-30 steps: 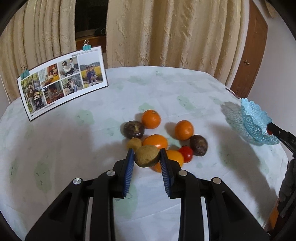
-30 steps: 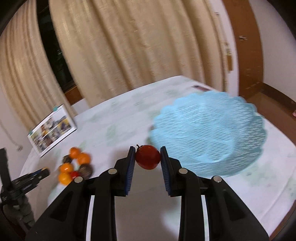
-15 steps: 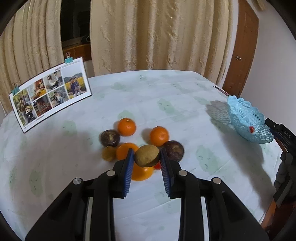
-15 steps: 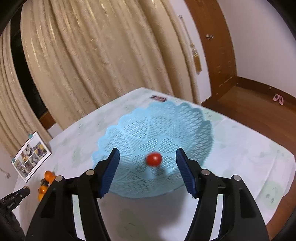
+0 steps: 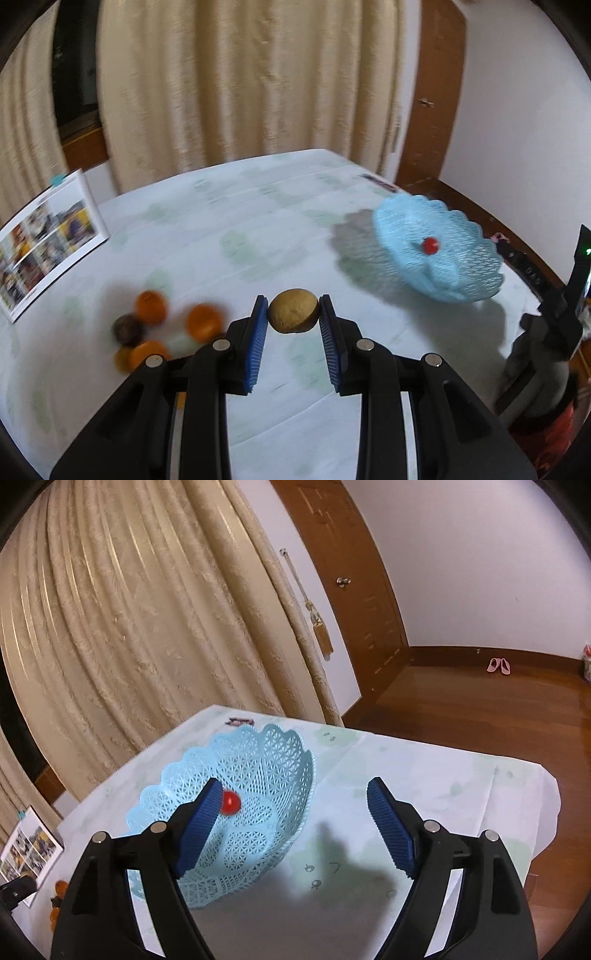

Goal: Organize fruits
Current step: 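Carry the yellow-brown fruit to the blue basket and release it with the left tool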

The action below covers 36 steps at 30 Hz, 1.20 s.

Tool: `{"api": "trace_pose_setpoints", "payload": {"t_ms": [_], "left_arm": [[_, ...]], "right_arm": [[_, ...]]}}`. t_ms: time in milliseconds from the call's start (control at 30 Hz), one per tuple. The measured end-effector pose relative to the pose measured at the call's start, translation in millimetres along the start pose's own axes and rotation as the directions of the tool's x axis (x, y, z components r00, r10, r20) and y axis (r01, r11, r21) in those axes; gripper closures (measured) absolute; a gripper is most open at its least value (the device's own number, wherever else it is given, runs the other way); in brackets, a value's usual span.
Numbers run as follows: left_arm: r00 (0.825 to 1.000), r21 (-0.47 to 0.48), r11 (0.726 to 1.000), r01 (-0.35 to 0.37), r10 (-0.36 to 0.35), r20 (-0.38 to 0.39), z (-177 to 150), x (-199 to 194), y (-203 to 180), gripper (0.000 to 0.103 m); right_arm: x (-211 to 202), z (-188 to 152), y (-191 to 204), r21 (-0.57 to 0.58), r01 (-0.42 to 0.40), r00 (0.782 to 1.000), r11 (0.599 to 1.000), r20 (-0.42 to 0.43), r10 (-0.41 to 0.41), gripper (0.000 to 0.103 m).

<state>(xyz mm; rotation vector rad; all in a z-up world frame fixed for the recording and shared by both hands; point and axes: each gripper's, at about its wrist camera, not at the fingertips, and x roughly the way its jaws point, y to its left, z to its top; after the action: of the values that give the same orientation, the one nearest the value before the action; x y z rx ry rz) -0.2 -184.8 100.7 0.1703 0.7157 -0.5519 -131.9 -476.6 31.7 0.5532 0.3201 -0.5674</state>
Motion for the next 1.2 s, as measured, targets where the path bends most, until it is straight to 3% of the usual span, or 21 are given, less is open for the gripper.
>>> {"api": "trace_pose_setpoints", "payload": {"t_ms": [333,767,800,867,967,1033,1200], "left_arm": [[0.991,0.121,0.984,0.133,-0.129,-0.040,29,47,-86,0.074],[0.984,0.176,0.968,0.176,-0.166,-0.072,38,77,-131,0.071],[0.984,0.177,0.969,0.173,-0.163,-0.072,38,78,-131,0.066],[0.987,0.175,0.972,0.160,-0.152,-0.054,39,76,-129,0.037],[0.991,0.173,0.976,0.130,-0.130,-0.013,39,72,-127,0.017],[0.995,0.176,0.979,0.099,-0.101,0.006,39,71,-124,0.012],[0.999,0.190,0.982,0.013,-0.022,0.045,40,66,-118,0.011]], "right_arm": [[-7,0,-17,0.102,0.016,0.999,0.995,0.034,-0.019,0.019],[-3,0,-20,0.132,0.007,1.000,0.991,0.028,-0.011,0.019],[-3,0,-20,0.133,0.007,1.000,0.991,0.029,-0.011,0.019],[-3,0,-20,0.135,0.007,0.999,0.991,0.032,-0.012,0.019],[-3,0,-19,0.138,0.007,0.999,0.990,0.033,-0.011,0.019],[-3,0,-19,0.137,0.006,0.999,0.990,0.033,-0.011,0.019],[-4,0,-18,0.138,-0.001,0.999,0.990,0.043,-0.005,0.011]]}}
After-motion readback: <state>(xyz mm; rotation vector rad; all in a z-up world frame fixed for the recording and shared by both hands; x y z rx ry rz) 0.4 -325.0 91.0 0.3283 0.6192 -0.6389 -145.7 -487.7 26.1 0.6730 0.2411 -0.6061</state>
